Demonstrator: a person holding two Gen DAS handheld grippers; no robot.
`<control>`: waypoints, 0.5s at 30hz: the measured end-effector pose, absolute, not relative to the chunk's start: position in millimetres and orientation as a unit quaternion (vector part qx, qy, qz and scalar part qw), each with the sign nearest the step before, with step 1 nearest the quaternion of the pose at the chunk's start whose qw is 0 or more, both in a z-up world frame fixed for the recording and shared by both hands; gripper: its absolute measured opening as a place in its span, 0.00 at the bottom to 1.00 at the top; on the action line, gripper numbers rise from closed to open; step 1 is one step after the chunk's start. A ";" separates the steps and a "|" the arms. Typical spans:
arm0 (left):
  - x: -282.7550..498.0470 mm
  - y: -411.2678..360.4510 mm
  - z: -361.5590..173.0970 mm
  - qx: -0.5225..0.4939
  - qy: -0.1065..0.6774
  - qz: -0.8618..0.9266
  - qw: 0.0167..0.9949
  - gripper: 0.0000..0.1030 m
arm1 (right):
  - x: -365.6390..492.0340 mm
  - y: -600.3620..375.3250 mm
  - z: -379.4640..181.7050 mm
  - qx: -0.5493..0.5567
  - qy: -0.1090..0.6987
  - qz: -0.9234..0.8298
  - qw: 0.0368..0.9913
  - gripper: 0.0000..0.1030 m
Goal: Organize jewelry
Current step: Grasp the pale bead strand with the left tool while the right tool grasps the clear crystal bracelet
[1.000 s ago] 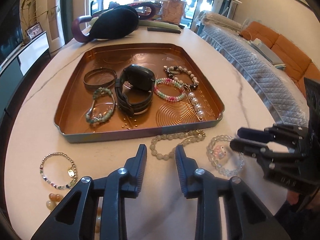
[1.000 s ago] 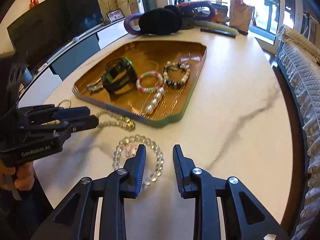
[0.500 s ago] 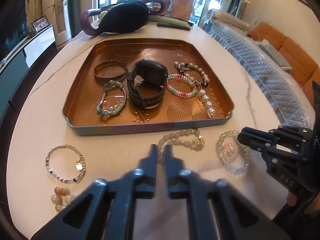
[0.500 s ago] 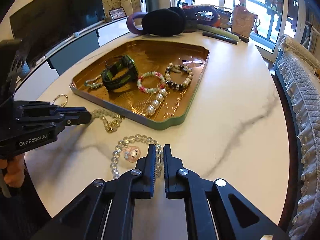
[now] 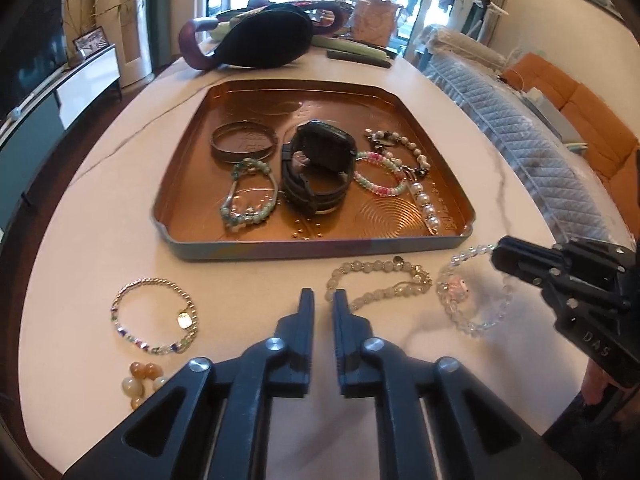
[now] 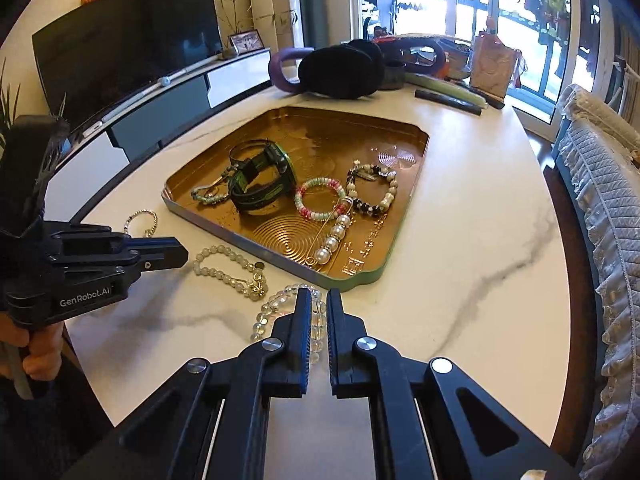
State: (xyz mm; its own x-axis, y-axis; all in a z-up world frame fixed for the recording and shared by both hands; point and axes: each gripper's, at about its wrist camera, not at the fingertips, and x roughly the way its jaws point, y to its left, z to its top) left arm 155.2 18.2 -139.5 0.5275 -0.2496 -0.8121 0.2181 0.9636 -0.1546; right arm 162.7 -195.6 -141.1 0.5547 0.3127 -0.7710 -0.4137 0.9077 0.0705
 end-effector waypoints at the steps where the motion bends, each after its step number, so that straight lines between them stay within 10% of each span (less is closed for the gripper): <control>1: 156.1 16.7 -140.4 -0.010 0.466 -0.129 0.875 0.17 | 163.4 -195.7 -142.6 -0.060 0.425 0.204 0.880 0.06; 15: 171.1 4.0 -148.8 0.016 0.457 -0.137 0.879 0.19 | 177.0 -198.0 -165.2 -0.054 0.459 0.197 0.865 0.10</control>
